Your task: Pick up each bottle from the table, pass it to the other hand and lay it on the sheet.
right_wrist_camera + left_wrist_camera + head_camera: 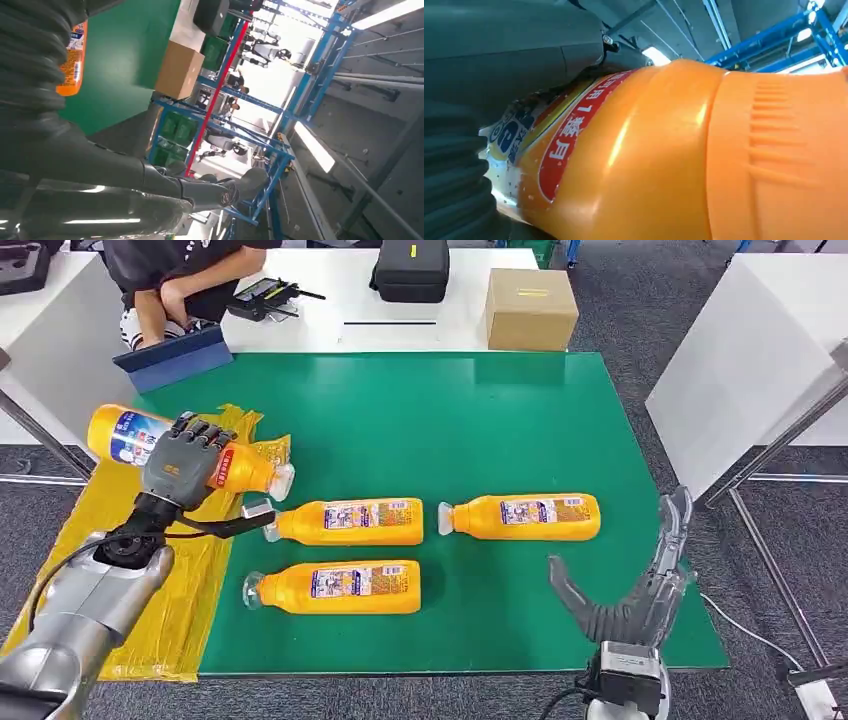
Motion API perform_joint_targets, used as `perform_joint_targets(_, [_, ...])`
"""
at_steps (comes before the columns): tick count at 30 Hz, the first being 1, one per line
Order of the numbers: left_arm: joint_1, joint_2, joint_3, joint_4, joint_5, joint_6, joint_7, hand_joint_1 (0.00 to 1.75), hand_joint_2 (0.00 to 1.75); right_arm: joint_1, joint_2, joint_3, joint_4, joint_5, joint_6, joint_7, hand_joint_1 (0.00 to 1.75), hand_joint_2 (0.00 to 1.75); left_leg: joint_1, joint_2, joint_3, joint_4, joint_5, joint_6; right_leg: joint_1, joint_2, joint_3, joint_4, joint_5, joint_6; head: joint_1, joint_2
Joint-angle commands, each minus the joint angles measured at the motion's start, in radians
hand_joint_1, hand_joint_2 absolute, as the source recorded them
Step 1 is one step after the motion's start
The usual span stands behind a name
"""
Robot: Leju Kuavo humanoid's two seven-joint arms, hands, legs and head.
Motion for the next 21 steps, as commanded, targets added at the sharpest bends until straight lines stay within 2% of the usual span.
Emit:
perform_joint_targets(1, [-0.065, -0.03, 0.022, 0.088, 0.019, -0.09, -0.015, 1.75, 1.75, -0.037, 0.032, -0.038, 0.021, 0.014, 0.022, 0.025, 0.0, 1.75, 0.001, -0.001, 0.001, 0.001, -0.001, -0.003, 0.001, -0.001, 0.002, 0.0, -0.001, -0.001, 0.0, 0.0])
perform_joint_targets(6, [-0.064, -0.038, 0.018, 0.109, 0.031, -0.118, -0.024, 1.75, 1.75, 0.031, 0.044, -0.035, -0.03, 0.036, 0.02, 0.021, 0.0, 1.75, 0.001, -0.003, 0.003, 0.0, -0.001, -0.003, 0.001, -0.004, 0.003, 0.0, -0.002, -0.001, 0.0, 0.0])
perform_joint_targets(21, [-0.109, -0.056, 0.009, 0.177, 0.062, -0.173, -0.027, 1.75, 1.75, -0.014, 0.061, -0.047, 0.003, 0.05, 0.039, 0.037, 0.0, 1.75, 0.001, -0.001, 0.001, 0.001, 0.0, -0.002, 0.001, -0.001, 0.001, 0.0, -0.001, -0.001, 0.0, 0.0])
